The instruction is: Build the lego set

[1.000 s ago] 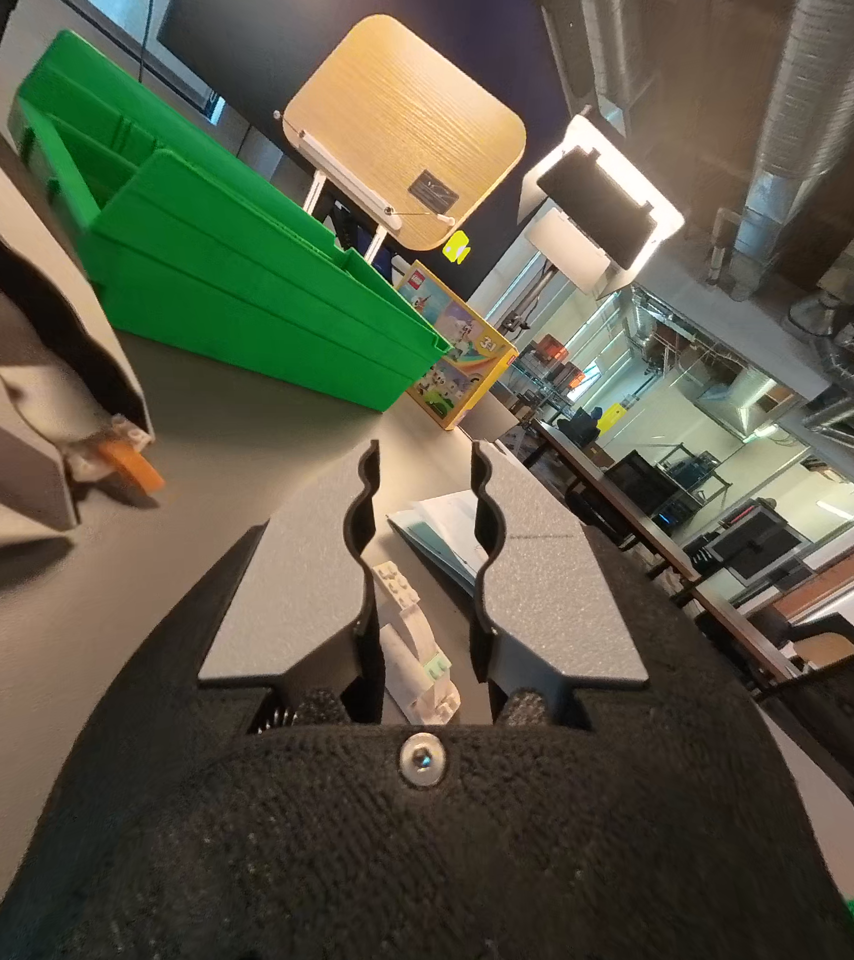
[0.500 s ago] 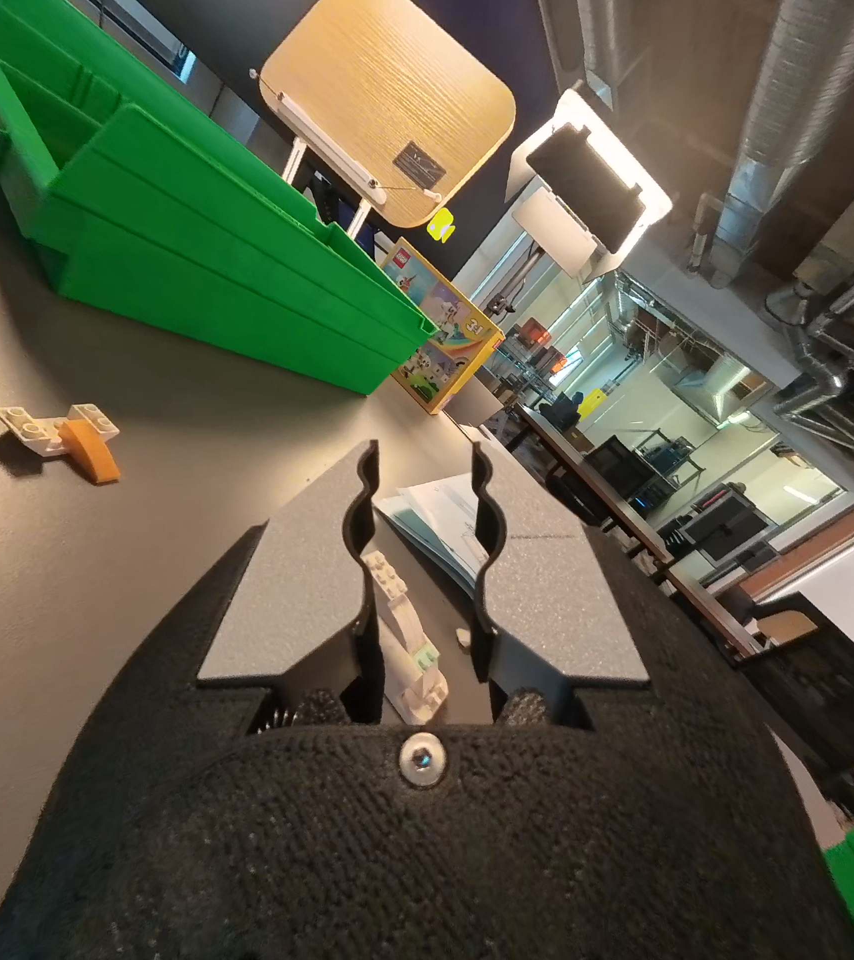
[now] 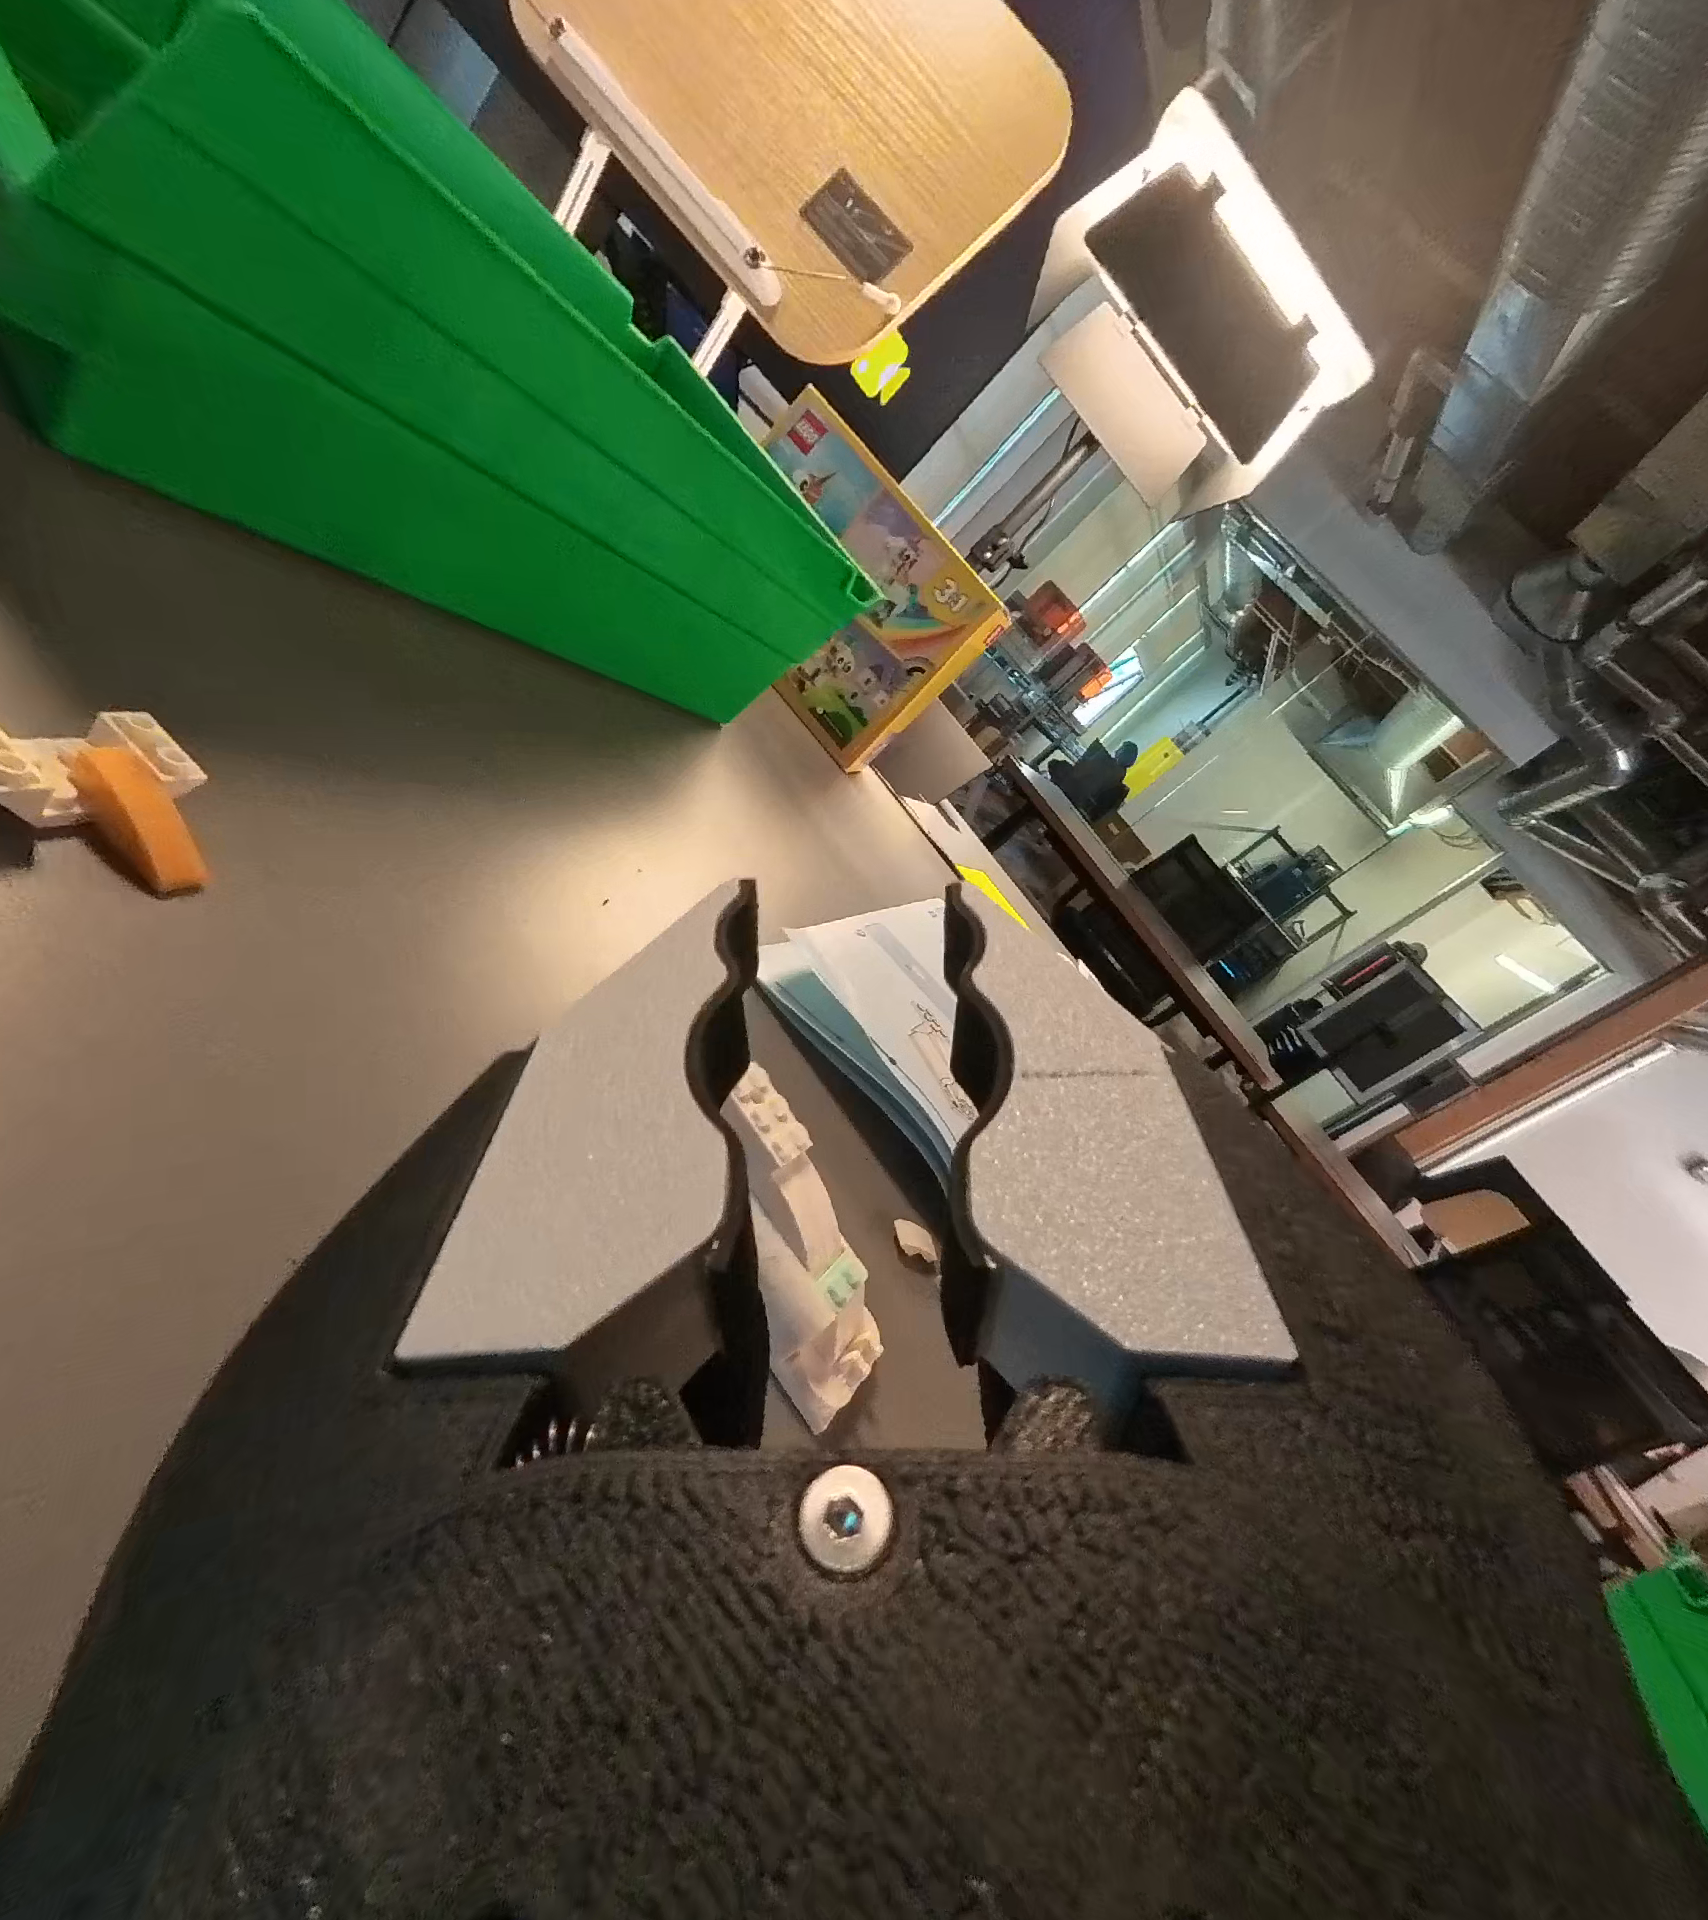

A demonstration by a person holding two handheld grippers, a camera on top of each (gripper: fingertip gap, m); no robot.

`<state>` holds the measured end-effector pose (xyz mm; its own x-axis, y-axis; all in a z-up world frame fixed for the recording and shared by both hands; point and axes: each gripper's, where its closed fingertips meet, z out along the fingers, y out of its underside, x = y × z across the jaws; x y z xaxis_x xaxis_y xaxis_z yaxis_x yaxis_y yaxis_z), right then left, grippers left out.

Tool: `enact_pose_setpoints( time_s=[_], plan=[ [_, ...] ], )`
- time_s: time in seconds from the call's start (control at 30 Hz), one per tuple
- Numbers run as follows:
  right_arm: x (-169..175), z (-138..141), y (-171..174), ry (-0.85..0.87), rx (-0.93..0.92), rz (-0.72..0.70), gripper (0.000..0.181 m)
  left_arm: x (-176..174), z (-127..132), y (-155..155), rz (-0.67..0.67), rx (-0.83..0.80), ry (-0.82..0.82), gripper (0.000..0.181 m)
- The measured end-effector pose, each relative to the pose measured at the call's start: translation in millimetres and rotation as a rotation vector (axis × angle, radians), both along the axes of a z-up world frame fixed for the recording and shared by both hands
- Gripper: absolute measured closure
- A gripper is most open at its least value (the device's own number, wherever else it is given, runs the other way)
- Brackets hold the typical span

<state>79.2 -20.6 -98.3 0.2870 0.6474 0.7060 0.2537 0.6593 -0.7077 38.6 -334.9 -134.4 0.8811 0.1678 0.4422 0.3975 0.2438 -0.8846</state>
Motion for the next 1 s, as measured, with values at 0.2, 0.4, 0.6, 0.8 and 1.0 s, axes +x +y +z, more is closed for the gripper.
enact_pose_setpoints(
  time_s=[0.2,0.4,0.6,0.8,1.0],
  plan=[
    [-1.0,-0.2,1.5,-0.003,0.003,-0.006,0.146,3.1,-7.4,-21.4,0.018,-0.051,0.037,0.091],
    [2.8,6.2,7.1,0.043,-0.030,-0.022,0.146,8.9,-21.1,-54.7,0.030,-0.098,0.015,0.097],
    [-0.3,2.9,3.1,0.017,-0.005,-0.011,0.146,2.4,-36.2,-111.4,0.128,-0.164,0.041,0.098],
    [3.0,8.3,6.7,0.048,-0.003,-0.030,0.146,-12.2,-38.6,-167.9,0.239,-0.187,0.046,0.099],
    [-0.9,2.8,1.4,0.002,0.051,-0.024,0.146,-31.8,-54.2,-206.8,0.315,-0.186,0.009,0.101]
  ],
)
